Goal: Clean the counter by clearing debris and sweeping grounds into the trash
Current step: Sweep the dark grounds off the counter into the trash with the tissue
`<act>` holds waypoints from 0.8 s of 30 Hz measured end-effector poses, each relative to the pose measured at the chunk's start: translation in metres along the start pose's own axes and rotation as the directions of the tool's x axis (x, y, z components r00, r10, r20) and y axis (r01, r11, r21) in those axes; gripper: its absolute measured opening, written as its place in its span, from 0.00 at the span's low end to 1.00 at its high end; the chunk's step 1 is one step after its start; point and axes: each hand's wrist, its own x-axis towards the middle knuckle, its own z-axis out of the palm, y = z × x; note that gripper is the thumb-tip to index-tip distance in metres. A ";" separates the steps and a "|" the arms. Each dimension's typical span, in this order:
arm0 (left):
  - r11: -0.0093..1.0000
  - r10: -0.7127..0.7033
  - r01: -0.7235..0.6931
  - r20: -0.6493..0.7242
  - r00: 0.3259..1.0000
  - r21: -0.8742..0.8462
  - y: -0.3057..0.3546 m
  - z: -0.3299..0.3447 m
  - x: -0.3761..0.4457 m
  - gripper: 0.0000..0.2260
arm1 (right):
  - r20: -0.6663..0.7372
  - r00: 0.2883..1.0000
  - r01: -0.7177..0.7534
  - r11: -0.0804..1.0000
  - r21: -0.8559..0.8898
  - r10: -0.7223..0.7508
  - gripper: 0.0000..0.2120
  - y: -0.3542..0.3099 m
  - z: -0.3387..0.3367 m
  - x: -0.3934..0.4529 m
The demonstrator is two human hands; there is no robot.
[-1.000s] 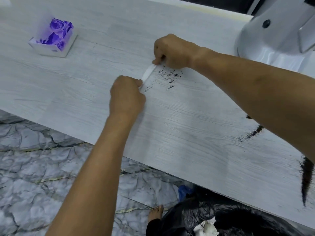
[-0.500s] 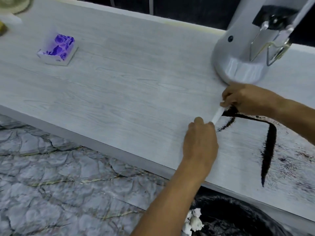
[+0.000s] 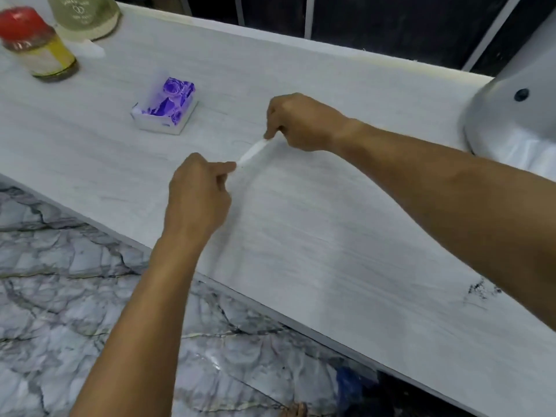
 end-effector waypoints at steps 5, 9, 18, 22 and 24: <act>0.986 -0.137 0.143 -0.068 0.988 0.089 -0.069 -0.014 0.018 0.14 | 0.023 0.992 0.120 0.993 0.016 -0.120 0.16 -0.052 0.024 0.082; 0.978 -0.192 0.198 -0.097 0.977 0.060 -0.069 -0.004 0.008 0.13 | 0.075 0.985 0.153 0.986 0.067 -0.158 0.13 -0.051 0.042 0.097; 0.990 -0.088 0.085 -0.020 0.996 -0.110 0.038 0.069 0.024 0.15 | -0.008 0.999 -0.033 0.998 0.051 0.034 0.04 0.059 0.023 0.028; 0.989 0.028 -0.020 0.051 0.998 -0.147 0.076 0.094 0.042 0.16 | -0.053 0.993 -0.113 0.984 -0.137 0.107 0.06 0.110 0.005 -0.028; 0.984 0.096 -0.083 0.077 0.992 -0.156 0.094 0.106 0.047 0.15 | -0.056 0.984 -0.174 0.966 -0.193 0.166 0.06 0.129 -0.004 -0.054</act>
